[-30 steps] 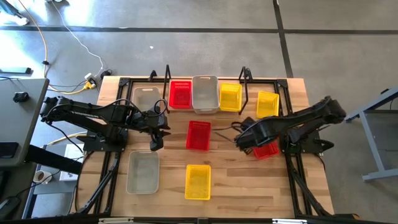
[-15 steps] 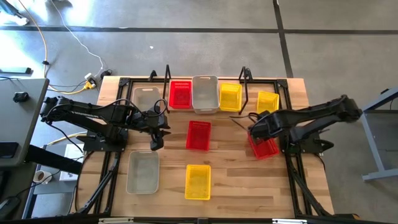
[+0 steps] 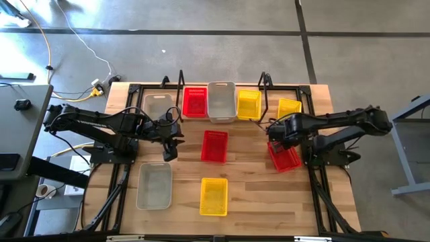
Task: Stack baskets on shelf by color
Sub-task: Stack the right red bin on the top of the other red bin on the shelf
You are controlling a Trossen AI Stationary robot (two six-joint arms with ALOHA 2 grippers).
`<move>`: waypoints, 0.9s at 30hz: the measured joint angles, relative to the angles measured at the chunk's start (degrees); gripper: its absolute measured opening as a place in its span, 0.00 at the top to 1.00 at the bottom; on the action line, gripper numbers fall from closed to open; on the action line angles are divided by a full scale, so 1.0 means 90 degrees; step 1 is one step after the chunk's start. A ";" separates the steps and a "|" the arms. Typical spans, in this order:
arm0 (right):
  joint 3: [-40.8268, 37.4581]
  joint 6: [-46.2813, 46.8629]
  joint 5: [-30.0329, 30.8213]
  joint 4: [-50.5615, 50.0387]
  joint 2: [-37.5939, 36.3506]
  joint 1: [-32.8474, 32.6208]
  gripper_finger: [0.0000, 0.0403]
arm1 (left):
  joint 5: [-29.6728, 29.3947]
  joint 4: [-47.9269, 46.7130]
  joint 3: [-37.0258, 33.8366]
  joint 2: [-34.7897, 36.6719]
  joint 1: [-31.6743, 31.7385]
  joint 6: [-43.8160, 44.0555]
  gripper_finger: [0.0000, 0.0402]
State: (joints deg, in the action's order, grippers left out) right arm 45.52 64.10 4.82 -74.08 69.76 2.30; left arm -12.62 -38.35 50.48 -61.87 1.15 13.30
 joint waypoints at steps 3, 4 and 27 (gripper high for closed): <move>-0.0302 0.0022 -0.0271 0.0231 0.0000 0.0056 0.70 | 0.0000 0.0000 0.0000 0.0000 0.0000 0.0000 0.76; -0.0404 0.0057 -0.0362 0.0298 0.0000 0.0054 0.70 | 0.0000 0.0000 0.0000 -0.0001 0.0000 0.0000 0.76; -0.0550 0.0734 -0.0430 0.0675 0.0591 0.0049 0.71 | 0.0000 0.0004 0.0000 -0.0002 0.0000 0.0000 0.76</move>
State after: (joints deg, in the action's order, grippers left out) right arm 40.58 70.71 0.95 -68.01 75.08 2.74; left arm -12.62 -38.31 50.48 -61.89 1.15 13.30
